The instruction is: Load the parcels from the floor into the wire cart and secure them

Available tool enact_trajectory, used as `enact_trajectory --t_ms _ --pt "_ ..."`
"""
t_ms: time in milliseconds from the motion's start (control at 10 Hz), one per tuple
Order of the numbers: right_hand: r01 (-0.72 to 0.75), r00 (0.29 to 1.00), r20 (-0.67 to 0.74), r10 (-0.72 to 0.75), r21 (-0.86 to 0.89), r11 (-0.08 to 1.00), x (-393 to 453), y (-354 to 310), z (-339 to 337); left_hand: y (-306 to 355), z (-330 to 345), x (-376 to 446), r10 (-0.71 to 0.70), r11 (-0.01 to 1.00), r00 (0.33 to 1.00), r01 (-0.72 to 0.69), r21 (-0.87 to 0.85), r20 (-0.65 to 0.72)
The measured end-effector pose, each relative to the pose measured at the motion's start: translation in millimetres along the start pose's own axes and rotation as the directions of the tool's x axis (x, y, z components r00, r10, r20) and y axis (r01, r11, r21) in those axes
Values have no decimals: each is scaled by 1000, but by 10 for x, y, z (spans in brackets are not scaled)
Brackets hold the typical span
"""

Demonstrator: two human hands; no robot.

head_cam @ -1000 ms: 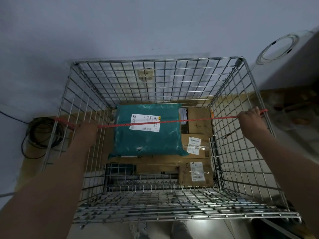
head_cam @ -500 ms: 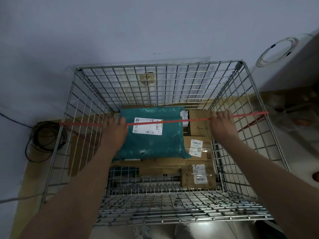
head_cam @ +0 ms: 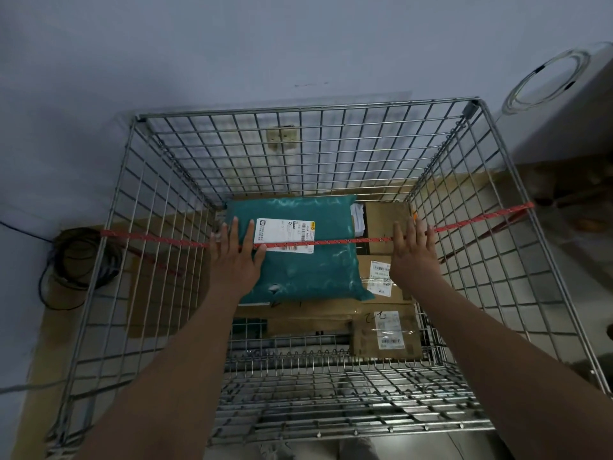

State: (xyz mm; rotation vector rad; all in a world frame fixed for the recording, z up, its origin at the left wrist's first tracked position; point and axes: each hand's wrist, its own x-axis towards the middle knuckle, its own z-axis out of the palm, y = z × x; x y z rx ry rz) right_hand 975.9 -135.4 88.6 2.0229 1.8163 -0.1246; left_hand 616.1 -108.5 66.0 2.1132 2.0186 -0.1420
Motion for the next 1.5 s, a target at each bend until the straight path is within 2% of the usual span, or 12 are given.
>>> enact_trajectory --t_ms 200,300,400,500,700,900,1000,1200,1300,1500 --pt "22 997 73 -21 -14 1000 86 -14 5 -33 116 53 3 1000 999 -3 4 -42" --pt "31 998 60 -30 -5 1000 92 -31 -64 4 52 89 -12 1000 1000 12 8 -10" --pt "7 1000 -28 -5 60 998 83 -73 -230 53 -126 94 -25 1000 999 25 0 -46" --pt "-9 999 -50 14 97 995 9 -123 -428 112 -313 53 -33 999 997 32 -12 -76" --pt "39 992 -122 -19 160 986 -186 -161 -636 292 -576 -143 31 999 993 -29 19 -117" --pt "100 991 -107 -74 256 961 -421 -414 -795 745 -592 -439 86 995 984 -93 -38 -157" --pt "139 989 -84 -120 268 953 -481 -482 -890 856 -595 -473 92 994 988 -98 -43 -127" --pt "132 991 -24 -130 271 954 -571 -454 -893 766 -590 -451 106 994 994 -105 -23 39" --pt "128 992 -23 -127 287 949 -668 -442 -940 730 -680 -478 114 993 993 -113 -28 43" --pt "149 988 -84 -129 314 938 -778 -387 -1363 795 -1259 -573 96 995 990 -94 -25 99"
